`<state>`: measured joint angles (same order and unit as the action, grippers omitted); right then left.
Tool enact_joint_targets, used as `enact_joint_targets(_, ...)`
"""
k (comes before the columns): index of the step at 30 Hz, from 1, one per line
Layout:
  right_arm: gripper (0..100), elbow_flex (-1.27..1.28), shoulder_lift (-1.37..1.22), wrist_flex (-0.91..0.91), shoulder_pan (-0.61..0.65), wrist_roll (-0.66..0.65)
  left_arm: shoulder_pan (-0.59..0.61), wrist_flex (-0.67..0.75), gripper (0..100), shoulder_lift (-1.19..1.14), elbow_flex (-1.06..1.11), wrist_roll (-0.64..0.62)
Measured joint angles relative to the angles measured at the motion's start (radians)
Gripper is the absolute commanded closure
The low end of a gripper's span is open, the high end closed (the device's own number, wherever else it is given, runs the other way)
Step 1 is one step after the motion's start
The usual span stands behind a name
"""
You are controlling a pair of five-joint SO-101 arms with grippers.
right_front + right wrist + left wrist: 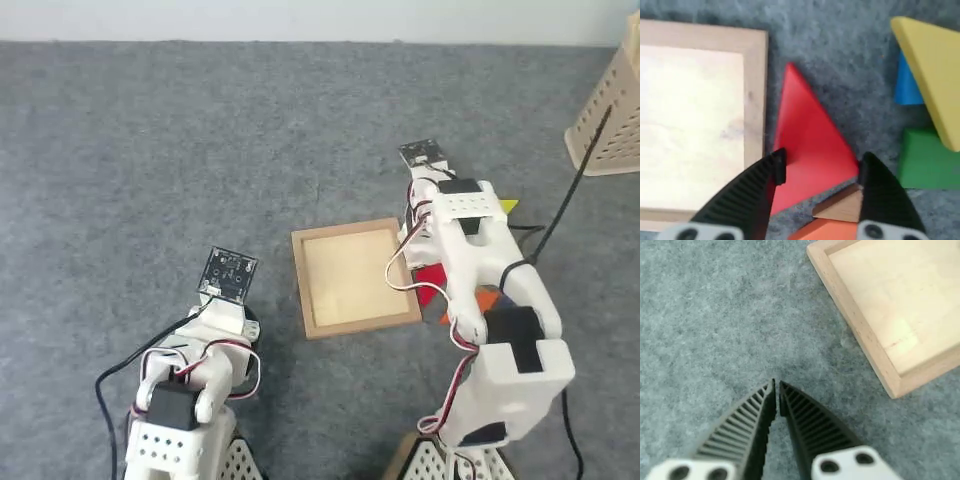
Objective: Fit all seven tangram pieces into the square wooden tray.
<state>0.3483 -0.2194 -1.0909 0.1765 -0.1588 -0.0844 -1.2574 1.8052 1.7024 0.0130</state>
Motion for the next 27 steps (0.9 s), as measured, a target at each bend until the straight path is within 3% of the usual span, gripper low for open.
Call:
enact_joint_targets(12, 83.1, 0.112, 0.144, -0.044, 0.1, 0.0, 0.0, 0.0, 99, 0.0, 0.0, 0.0)
enact_joint_targets(19, 70.1, 0.17, 0.153, 0.005, 0.103, 0.0, 0.0, 0.0, 99, 0.0, 0.0, 0.0)
enact_joint_targets(27, 70.2, 0.152, 0.109, 0.028, 0.077, 0.0, 0.0, 0.0, 99, 0.0, 0.0, 0.0)
